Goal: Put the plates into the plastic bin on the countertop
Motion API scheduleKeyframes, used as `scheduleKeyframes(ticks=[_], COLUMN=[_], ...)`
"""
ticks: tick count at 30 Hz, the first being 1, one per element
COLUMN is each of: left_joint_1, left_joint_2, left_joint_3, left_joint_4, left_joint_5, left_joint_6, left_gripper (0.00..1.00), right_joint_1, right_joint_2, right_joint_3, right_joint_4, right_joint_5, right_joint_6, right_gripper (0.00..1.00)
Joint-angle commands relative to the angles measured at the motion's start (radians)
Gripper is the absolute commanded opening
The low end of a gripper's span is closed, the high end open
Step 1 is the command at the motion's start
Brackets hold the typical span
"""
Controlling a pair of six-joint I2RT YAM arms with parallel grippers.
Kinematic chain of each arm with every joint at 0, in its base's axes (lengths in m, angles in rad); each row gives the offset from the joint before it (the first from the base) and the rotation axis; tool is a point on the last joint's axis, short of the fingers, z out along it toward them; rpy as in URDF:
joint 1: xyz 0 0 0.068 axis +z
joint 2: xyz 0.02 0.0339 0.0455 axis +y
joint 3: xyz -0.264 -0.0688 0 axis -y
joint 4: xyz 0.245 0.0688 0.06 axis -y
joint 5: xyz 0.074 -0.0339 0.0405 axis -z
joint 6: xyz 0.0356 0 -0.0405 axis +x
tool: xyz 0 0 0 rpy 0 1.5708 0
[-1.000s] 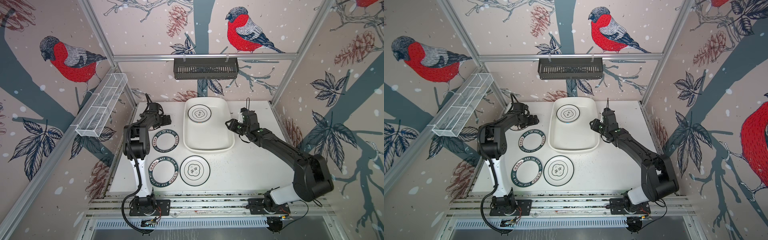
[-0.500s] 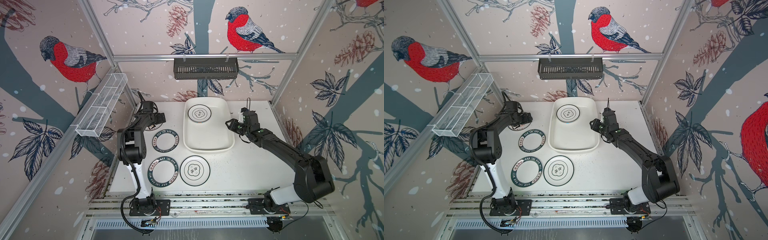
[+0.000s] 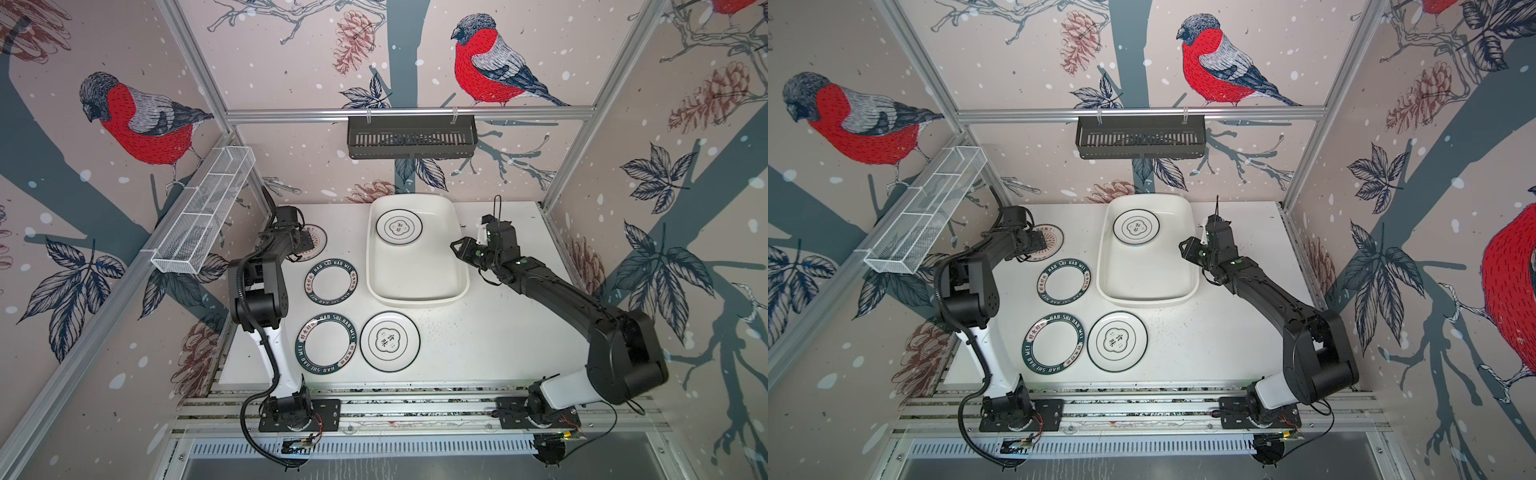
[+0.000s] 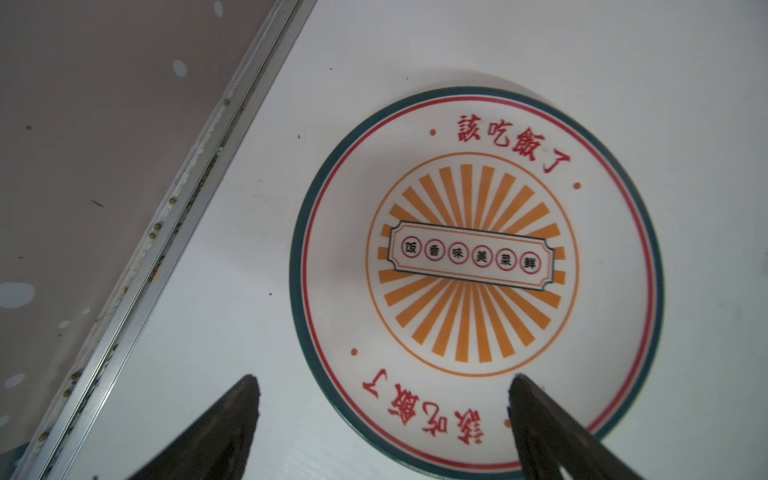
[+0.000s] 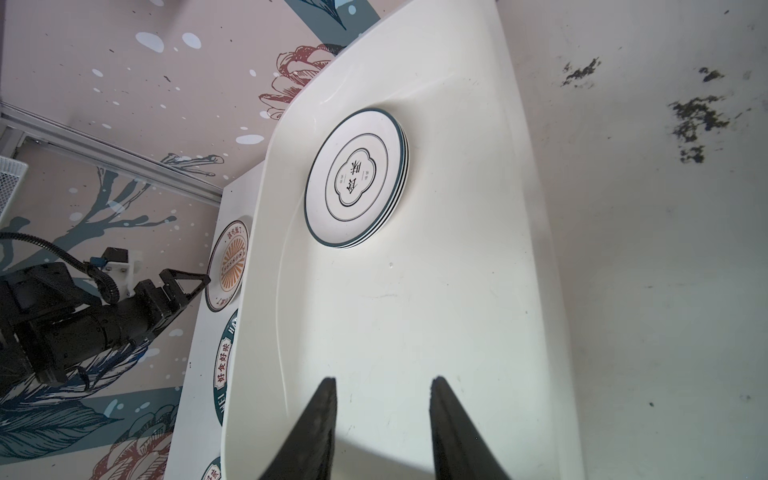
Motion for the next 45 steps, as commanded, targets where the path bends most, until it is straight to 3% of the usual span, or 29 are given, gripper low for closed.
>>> scheduleKeyframes(ticks=[1, 19, 45], left_joint_1=[0.010, 0.084, 0.088], left_joint_2=[0.019, 0.111, 0.176], left_joint_3=[0.017, 0.080, 0.105], left_joint_4=[0.007, 0.012, 0.049], left_joint_5=[-0.054, 0.070, 0.463], left_joint_6=[-0.019, -0.012, 0.041], left_gripper=[0.93, 0.92, 0.88], right_joint_1=[-0.004, -0.005, -0.005], right_joint_2=[-0.005, 0.005, -0.010], right_joint_3=[0.010, 0.033, 0.030], right_joint_4=[0.001, -0.027, -0.046], right_joint_5=[-0.002, 0.009, 0.025], right_joint_6=[-0.006, -0.012, -0.009], right_gripper=[0.39, 0.39, 0.39])
